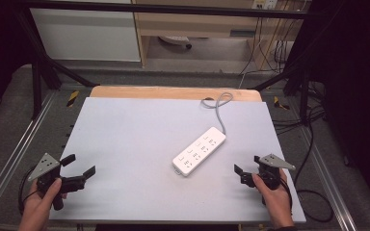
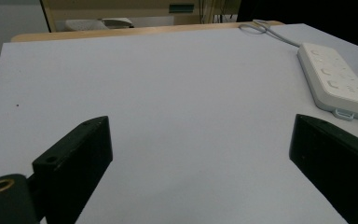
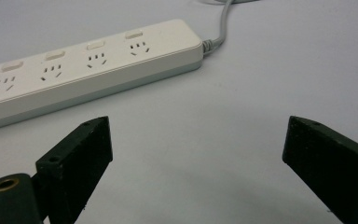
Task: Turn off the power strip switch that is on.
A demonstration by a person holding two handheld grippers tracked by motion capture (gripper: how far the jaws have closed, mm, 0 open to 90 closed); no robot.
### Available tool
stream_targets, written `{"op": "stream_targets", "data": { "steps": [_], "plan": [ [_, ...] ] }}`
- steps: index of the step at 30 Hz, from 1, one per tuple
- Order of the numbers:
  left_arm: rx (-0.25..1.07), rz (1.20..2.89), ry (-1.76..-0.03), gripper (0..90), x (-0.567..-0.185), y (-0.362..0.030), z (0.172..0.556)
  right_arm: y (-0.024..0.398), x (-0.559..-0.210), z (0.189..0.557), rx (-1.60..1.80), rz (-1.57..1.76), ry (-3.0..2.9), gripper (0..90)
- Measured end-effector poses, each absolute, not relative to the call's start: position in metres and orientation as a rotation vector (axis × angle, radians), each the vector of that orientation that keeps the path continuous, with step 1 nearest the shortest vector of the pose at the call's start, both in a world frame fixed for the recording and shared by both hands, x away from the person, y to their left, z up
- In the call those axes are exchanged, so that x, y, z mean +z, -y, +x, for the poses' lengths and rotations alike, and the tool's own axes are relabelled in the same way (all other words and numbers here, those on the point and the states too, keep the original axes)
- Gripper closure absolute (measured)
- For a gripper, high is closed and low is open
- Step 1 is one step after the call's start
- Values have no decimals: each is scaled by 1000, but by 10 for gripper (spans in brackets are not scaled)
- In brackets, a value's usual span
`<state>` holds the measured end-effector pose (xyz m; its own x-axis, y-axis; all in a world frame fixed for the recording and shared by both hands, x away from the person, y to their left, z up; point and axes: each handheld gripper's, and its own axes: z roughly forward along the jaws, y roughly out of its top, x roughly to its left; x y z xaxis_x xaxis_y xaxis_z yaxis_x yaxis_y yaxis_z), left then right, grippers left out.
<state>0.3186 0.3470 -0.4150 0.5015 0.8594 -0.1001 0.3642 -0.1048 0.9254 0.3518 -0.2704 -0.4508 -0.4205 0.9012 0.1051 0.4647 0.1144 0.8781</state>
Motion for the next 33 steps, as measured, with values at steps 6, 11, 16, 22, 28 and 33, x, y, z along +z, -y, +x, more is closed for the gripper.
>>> {"op": "stream_targets", "data": {
  "steps": [6, 11, 16, 22, 28, 33],
  "plan": [
    [583, 1697, -1048, 61, -415, -347, 319, 272, -450, 352, 1236, 1315, -1917, 69],
    [582, 1705, -1041, 60, -415, -345, 319, 273, -446, 350, 1260, 1307, -1880, 63],
    [575, 1705, -1040, 60, -416, -346, 320, 271, -442, 350, 1273, 1295, -1868, 44],
    [572, 1706, -1038, 59, -416, -346, 320, 264, -432, 350, 1302, 1291, -1844, 30],
    [567, 1711, -1039, 58, -417, -345, 320, 261, -424, 353, 1328, 1271, -1850, 31],
    [563, 1717, -1034, 57, -417, -343, 320, 260, -416, 358, 1345, 1289, -1797, 42]
  ]
}}
